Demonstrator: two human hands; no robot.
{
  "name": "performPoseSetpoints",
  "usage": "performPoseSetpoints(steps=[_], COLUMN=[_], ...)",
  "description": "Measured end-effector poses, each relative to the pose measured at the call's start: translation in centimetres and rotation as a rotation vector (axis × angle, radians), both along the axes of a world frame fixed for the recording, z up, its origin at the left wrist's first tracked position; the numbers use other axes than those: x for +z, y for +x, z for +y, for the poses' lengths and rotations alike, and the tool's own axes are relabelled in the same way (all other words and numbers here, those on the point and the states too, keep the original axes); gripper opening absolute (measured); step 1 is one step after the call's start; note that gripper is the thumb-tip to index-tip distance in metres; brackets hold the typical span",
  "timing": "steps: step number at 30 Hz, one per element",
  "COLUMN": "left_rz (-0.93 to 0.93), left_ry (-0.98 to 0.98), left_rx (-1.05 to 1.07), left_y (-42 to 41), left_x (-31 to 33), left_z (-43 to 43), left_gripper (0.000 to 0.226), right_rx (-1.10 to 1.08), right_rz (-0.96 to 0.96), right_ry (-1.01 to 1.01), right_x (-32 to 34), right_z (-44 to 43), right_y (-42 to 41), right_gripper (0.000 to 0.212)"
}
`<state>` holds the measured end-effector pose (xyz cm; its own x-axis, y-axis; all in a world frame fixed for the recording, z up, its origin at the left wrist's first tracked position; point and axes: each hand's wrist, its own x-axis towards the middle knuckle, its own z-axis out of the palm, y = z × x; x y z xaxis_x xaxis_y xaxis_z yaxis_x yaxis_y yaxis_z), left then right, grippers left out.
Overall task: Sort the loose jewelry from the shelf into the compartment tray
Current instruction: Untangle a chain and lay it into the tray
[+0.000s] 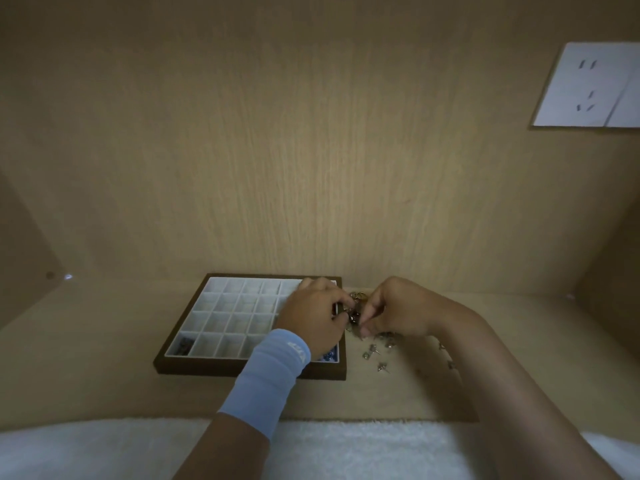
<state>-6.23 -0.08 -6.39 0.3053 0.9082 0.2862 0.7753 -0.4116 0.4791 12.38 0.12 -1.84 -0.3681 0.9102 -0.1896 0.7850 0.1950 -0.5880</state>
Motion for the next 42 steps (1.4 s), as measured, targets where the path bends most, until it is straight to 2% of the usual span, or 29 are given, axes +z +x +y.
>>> performPoseSetpoints(steps=[3,6,8,14,15,17,21,23,26,29,34,39,42], left_rz=[0.03,0.059,0.054,0.041,0.03,-0.061,-0.477,-0.597,-0.671,-0.644,-0.685,-0.6,-0.649], left_ry=[-0.007,0.001,-0.001,-0.015,-0.013,-0.047,-0.236,-0.273,-0.258,-0.246,-0.3,-0.339,-0.406], left_rx=[0.002,0.017,0.024,0.016,0.021,0.025,-0.076,-0.109,-0.099,-0.08,-0.113,-0.151,-0.171], left_y=[-0.1,-0.1,-0.1,0.0,0.0,0.1,0.8,0.9,0.6,-0.2,-1.7,-3.7,-5.5], left_x=[0.0,0.0,-0.1,0.1,0.1,0.5,1.8,2.7,3.9,4.9,6.7,7.8,8.3], left_z=[0.0,0.0,0.0,-0.2,-0.3,-0.5,-0.7,-0.9,-1.3,-1.5,-1.7,-2.0,-2.0], left_gripper=[0.027,0.026,0.026,0.026,0.028,0.034,0.035,0.031,0.022,0.014,0.013,0.014,0.017], right_rx=[-0.065,-0.114,-0.079,-0.072,-0.085,-0.136,-0.194,-0.221,-0.27,-0.285,-0.344,-0.346,-0.286], right_rz=[0.068,-0.116,-0.254,-0.367,-0.322,-0.109,0.413,0.581,0.717,0.843,1.112,1.179,1.159], right_ry=[0.061,0.244,0.294,0.397,0.392,0.354,0.282,0.266,0.212,0.155,0.012,-0.114,-0.184], right_x=[-0.3,-0.6,-0.9,-1.5,-1.3,-0.8,0.7,1.7,2.6,2.8,3.5,3.3,3.0], right_z=[0.3,0.4,0.3,0.3,0.2,0.1,-0.2,-0.7,-1.2,-1.4,-1.6,-2.1,-2.2], right_y=[0.0,-0.3,-0.9,-0.9,-0.8,-0.4,-0.3,-0.8,-1.3,-1.5,-2.5,-4.0,-5.2], right_gripper=[0.003,0.008,0.016,0.015,0.014,0.009,0.007,0.01,0.018,0.029,0.037,0.049,0.049])
